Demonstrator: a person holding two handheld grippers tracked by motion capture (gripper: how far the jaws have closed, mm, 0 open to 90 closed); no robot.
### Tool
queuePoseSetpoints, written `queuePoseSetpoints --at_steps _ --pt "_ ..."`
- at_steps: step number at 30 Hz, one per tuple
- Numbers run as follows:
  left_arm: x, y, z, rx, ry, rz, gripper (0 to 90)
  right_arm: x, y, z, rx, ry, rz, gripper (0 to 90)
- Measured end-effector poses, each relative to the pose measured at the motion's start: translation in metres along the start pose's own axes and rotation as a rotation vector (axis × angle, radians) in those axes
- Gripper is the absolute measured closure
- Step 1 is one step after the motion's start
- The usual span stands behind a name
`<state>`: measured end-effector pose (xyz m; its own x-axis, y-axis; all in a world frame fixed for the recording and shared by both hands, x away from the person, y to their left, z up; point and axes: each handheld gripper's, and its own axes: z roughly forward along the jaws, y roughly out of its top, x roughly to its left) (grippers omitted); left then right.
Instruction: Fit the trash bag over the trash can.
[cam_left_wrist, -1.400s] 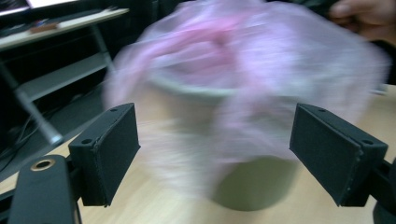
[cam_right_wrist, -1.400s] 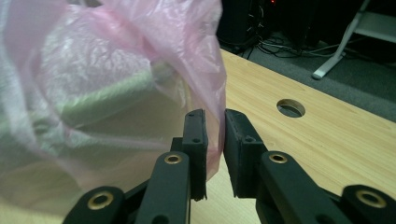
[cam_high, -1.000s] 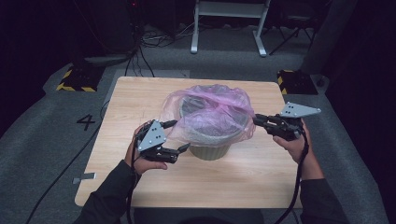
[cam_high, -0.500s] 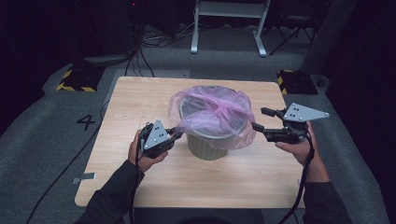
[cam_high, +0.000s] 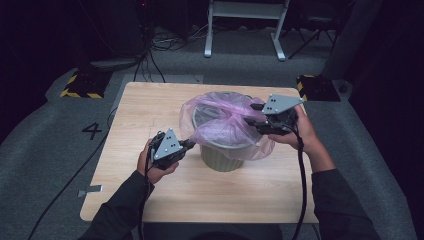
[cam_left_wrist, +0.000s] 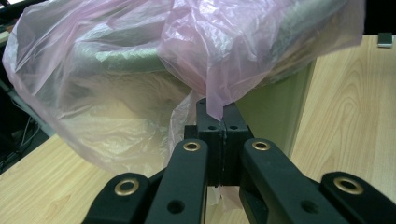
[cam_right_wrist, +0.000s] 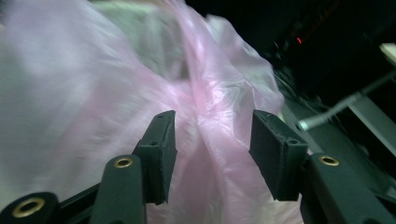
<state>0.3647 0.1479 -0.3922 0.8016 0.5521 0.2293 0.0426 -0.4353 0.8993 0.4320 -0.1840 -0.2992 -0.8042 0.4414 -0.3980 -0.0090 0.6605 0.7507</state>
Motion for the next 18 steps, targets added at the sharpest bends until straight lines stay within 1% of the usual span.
queuePoseSetpoints --at_steps 1,2,3,4,5,7,9,10,12,13,14,16,18 --pt "0.0 0.0 0.0 0.0 -0.013 -0.002 89.7 -0.004 -0.002 0.004 0.013 -0.013 0.011 53.2" --pt "0.001 0.0 -0.001 0.001 -0.014 0.0 89.7 -0.01 -0.005 0.01 0.027 -0.026 0.04 58.3" --pt "0.001 -0.001 -0.001 0.002 -0.016 0.003 89.8 -0.014 -0.007 0.013 0.033 -0.034 0.057 63.9" --pt "0.001 -0.001 -0.001 0.004 -0.021 0.006 89.8 -0.017 -0.008 0.014 0.042 -0.045 0.067 67.1" --pt "0.001 -0.001 -0.001 0.001 -0.03 0.002 89.8 -0.02 -0.01 0.016 0.048 -0.053 0.075 72.7" --pt "0.001 -0.002 -0.001 0.011 -0.042 0.015 89.9 -0.025 -0.012 0.019 0.053 -0.055 0.098 82.3" --pt "0.0 -0.003 -0.001 0.026 -0.058 0.032 89.9 -0.031 -0.015 0.02 0.052 -0.069 0.135 87.8" --pt "-0.002 -0.004 -0.001 0.039 -0.065 0.05 89.9 -0.034 -0.017 0.021 0.048 -0.068 0.162 88.5" --pt "-0.006 -0.008 0.001 0.092 -0.086 0.094 90.0 -0.043 -0.021 0.024 0.046 -0.063 0.231 89.4" --pt "-0.009 -0.009 0.002 0.119 -0.093 0.119 90.0 -0.046 -0.024 0.027 0.051 -0.068 0.252 89.4" --pt "-0.011 -0.011 0.003 0.136 -0.104 0.132 90.0 -0.05 -0.027 0.029 0.054 -0.073 0.273 89.6" --pt "-0.012 -0.014 0.003 0.155 -0.119 0.141 90.0 -0.056 -0.032 0.032 0.022 -0.054 0.334 89.5" --pt "-0.013 -0.017 0.002 0.168 -0.13 0.142 90.0 -0.06 -0.034 0.032 0.008 -0.059 0.372 89.5"
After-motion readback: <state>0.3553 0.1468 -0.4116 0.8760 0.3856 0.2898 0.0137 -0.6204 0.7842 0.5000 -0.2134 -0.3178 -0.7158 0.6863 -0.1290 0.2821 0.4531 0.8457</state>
